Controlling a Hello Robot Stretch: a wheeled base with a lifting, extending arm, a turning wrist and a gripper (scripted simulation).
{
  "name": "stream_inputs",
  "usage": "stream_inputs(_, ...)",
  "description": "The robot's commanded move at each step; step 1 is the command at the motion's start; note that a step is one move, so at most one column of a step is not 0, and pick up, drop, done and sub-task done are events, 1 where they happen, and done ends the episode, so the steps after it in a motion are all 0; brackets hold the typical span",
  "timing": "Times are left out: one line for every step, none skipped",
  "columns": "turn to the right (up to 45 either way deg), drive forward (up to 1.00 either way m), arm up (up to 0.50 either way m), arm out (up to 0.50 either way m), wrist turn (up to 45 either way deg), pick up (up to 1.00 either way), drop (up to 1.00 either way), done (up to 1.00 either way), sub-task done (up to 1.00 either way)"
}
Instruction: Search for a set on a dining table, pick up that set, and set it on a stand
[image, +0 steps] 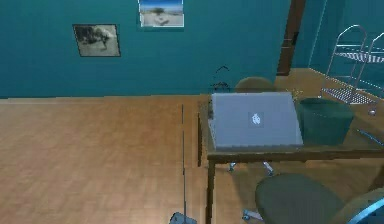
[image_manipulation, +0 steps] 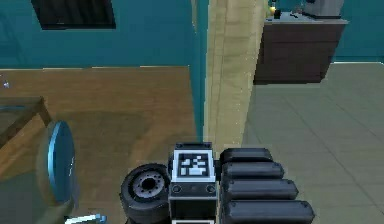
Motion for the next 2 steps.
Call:
stream_inputs(-12.0, 0.0, 0.0, 0.0, 0.0, 0.0, 0.0, 0.0, 0.0)
stream_inputs(-3.0, 0.0, 0.0, 0.0, 0.0, 0.0, 0.0, 0.0, 0.0)
